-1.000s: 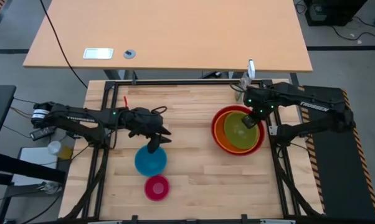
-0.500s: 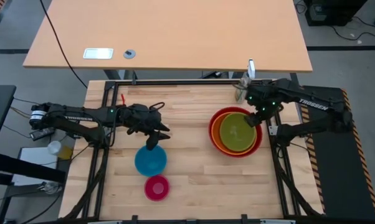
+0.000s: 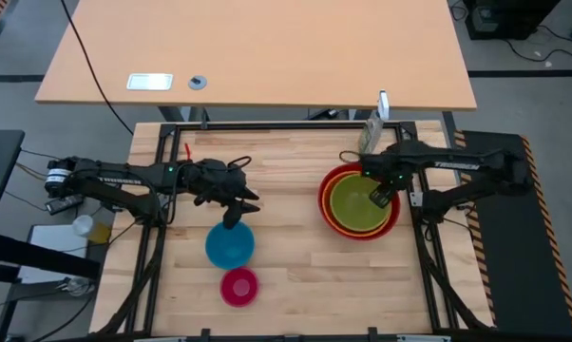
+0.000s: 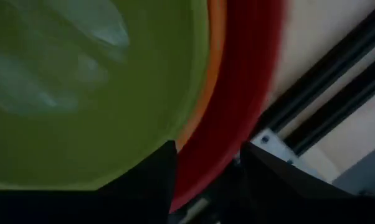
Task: Nest bowls inside each other
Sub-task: Stack the green bowl on top of the orange bowl, then stack the blue bowl on top of the green bowl
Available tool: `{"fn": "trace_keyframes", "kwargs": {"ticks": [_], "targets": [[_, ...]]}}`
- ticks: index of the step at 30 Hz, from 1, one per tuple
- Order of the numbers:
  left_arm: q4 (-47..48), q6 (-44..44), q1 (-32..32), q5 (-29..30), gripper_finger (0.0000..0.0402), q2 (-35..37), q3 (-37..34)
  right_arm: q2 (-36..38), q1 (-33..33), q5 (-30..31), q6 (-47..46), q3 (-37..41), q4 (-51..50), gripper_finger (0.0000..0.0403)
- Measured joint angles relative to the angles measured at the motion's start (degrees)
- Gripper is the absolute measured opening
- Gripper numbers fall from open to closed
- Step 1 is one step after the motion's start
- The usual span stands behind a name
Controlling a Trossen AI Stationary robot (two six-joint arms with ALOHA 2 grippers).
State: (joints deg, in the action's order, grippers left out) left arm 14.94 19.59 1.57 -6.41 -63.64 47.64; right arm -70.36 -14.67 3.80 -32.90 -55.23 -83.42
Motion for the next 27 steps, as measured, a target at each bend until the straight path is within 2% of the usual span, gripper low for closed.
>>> {"fn": "trace_keyframes", "kwargs": {"ticks": [3, 8, 10, 13, 16, 18, 21, 24, 27], "targets": [[-0.08, -0.53, 0.25, 0.26, 0.0192, -0.02, 0.00, -0.99, -0.08, -2.07, 0.08, 0.35, -0.40, 0.0178], [0.46, 0.57, 0.25, 0.00, 0.0192, -0.04, 0.00, 1.06, 0.08, -0.69, -2.10, -7.96, -4.50, 0.0167], [1.92, 2.13, 0.25, -1.90, 0.0192, -0.04, 0.00, 2.09, 0.08, -0.89, -2.11, -11.06, -4.25, 0.0166], [6.59, 6.75, 0.25, -5.82, 0.0192, -0.04, 0.00, 3.22, 0.70, -5.70, -1.81, -13.99, 0.47, 0.0165], [16.03, 10.22, 0.09, -8.17, 0.0192, -0.22, 0.00, 3.28, 3.85, -11.07, -3.04, -14.54, 8.91, 0.0165], [23.85, 10.35, -0.56, -7.27, 0.0192, -1.57, 0.00, 2.14, 6.74, -10.96, -3.43, -14.54, 12.91, 0.0165], [31.70, 8.37, -1.62, -2.31, 0.0192, -3.09, -0.15, -0.55, 10.62, -8.31, -3.55, -14.54, 16.01, 0.0165], [33.58, 5.83, -2.32, 1.37, 0.0192, -3.63, -0.39, -3.16, 12.99, -7.03, -4.20, -14.52, 18.09, 0.0165], [32.87, 5.25, -2.32, 0.48, 0.0192, -4.49, -1.62, -4.56, 14.26, -6.59, -5.90, -14.52, 19.03, 0.0165]]}}
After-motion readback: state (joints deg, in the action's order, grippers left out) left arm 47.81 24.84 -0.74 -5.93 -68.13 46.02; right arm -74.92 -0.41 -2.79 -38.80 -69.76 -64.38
